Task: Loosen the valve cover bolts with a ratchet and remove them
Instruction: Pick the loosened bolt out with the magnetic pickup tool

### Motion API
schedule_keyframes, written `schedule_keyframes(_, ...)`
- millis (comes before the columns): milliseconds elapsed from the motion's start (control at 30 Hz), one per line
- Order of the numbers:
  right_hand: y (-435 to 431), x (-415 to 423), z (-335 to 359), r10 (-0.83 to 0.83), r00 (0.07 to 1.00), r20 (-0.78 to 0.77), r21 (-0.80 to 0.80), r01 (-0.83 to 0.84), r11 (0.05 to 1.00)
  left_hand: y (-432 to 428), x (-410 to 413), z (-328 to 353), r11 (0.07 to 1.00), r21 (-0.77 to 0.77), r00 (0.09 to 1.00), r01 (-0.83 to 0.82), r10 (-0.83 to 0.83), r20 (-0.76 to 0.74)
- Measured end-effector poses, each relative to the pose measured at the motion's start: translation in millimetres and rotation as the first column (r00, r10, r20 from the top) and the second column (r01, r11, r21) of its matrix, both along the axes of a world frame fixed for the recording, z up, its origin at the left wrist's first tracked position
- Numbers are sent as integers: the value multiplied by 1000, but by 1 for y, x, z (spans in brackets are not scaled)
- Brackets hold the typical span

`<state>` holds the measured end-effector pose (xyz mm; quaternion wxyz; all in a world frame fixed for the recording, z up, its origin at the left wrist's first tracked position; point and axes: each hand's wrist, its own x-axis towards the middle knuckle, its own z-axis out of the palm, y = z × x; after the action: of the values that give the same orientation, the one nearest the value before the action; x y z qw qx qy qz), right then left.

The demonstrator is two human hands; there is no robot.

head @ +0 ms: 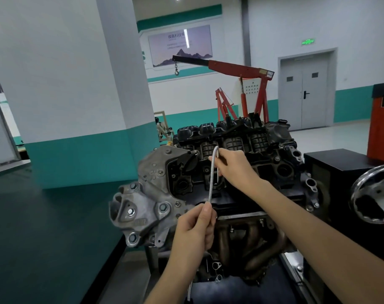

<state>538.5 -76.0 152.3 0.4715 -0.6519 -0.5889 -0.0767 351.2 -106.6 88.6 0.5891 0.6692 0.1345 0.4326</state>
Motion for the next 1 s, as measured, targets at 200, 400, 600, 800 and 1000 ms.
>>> schedule_keyframes(200, 1, 4, -15, 22, 1000, 20, 90, -24, 996, 1, 16, -22, 999, 2, 999, 42, -42, -4)
schedule_keyframes(400, -6, 7, -34, 68, 995, 77, 88, -75, 993, -7, 27, -49, 970, 180, 963, 163, -117, -241)
schedule_keyframes(600, -10, 18, -40, 107, 992, -69, 308, -81, 948, 38, 56, -36, 779, 576, 854, -247, 456, -250)
schedule_keyframes(800, -22, 19, -27, 139, 986, -90, 410, -91, 908, 95, 100, -2, 593, 704, 696, -391, 690, -196)
schedule_keyframes(1000, -51, 10, -7, 161, 983, -85, 480, -101, 871, 110, 128, 9, 471, 812, 620, -345, 763, -179)
